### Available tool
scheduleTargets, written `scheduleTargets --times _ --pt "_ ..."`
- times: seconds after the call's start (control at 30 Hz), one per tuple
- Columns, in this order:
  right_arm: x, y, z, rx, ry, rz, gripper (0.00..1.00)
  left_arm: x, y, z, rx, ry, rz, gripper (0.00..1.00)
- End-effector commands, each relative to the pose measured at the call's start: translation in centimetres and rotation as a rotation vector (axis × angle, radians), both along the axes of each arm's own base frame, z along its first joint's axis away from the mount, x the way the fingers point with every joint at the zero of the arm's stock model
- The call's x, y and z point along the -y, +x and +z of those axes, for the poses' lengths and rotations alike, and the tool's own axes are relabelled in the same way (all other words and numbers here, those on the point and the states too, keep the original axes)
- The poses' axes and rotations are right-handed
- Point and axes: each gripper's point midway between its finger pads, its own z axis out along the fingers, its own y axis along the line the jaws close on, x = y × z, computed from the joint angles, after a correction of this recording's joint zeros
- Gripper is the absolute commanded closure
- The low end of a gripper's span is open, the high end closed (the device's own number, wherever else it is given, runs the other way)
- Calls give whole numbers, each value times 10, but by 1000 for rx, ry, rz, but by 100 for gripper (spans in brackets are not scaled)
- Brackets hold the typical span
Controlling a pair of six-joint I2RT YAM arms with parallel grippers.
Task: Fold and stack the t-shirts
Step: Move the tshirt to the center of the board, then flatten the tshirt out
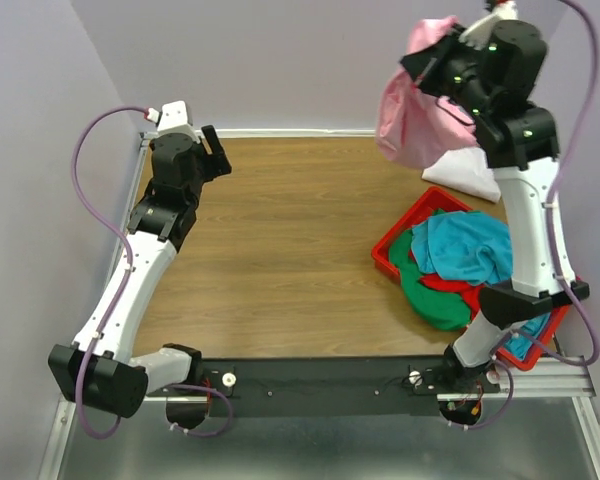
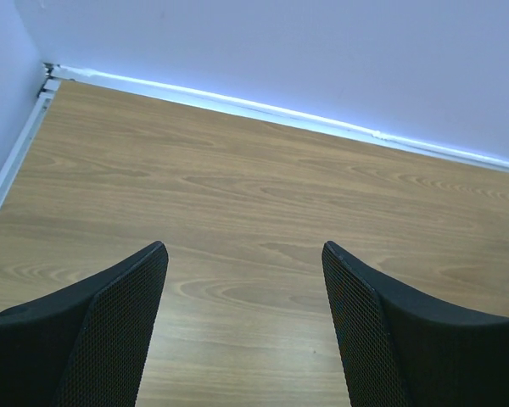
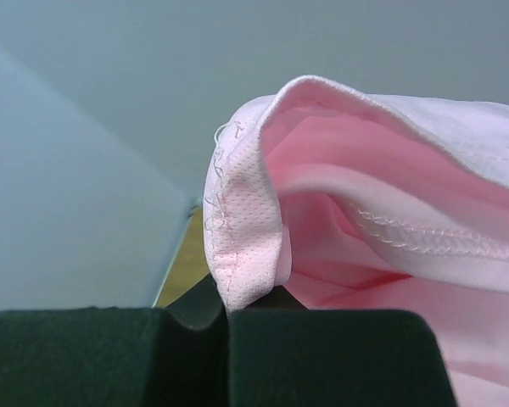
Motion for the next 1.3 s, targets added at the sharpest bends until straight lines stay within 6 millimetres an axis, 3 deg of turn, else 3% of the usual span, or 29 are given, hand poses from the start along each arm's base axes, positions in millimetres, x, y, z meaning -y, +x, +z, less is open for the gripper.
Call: scheduleTargets --times 0.0,0.07,0.1,0.13,0.23,0.3,0.33,0.37,0.4,0.5,0.53,0.77,0.87,0.9,1.0,1.27 --pt "-100 -4 0 100 -39 329 98 -18 -14 11 39 -12 40 19" --pt "-135 -10 -8 103 -57 423 98 -25 -18 12 45 -8 64 19" --pt "-168 -25 -16 111 -82 505 98 -31 -23 14 53 -6 83 19" --pt "-169 -26 -15 113 -82 508 99 -32 -23 14 53 -5 89 19" --pt "-191 -25 -40 66 -105 524 98 -41 -27 17 59 4 120 19" --pt "-190 -13 -73 -33 -99 468 95 -43 -28 14 45 12 131 18" --pt "-178 2 -110 -132 -111 349 55 -47 -30 10 29 15 153 16" --pt "-169 6 -105 -123 -111 291 30 -49 -30 6 15 18 161 16" --pt "-162 13 -144 -197 -161 244 1 -50 -29 0 -5 23 169 16" --pt "-128 31 -210 -350 -222 74 0 -51 -30 -22 -76 39 178 16" --pt "-123 26 -244 -430 -252 78 0 -52 -30 -29 -98 46 180 16" --pt "-113 -1 -337 -623 -367 147 0 -42 -41 -87 -239 14 144 16" --pt "-123 -14 -365 -694 -372 232 3 -41 -43 -124 -333 -4 164 16" --pt "-127 -15 -374 -711 -369 254 4 -40 -44 -146 -393 -18 175 16" --pt "-144 -19 -384 -737 -344 342 7 -33 -48 -179 -482 -59 143 17" --pt "-167 -10 -422 -798 -328 418 8 -9 -46 -246 -646 -138 75 18"
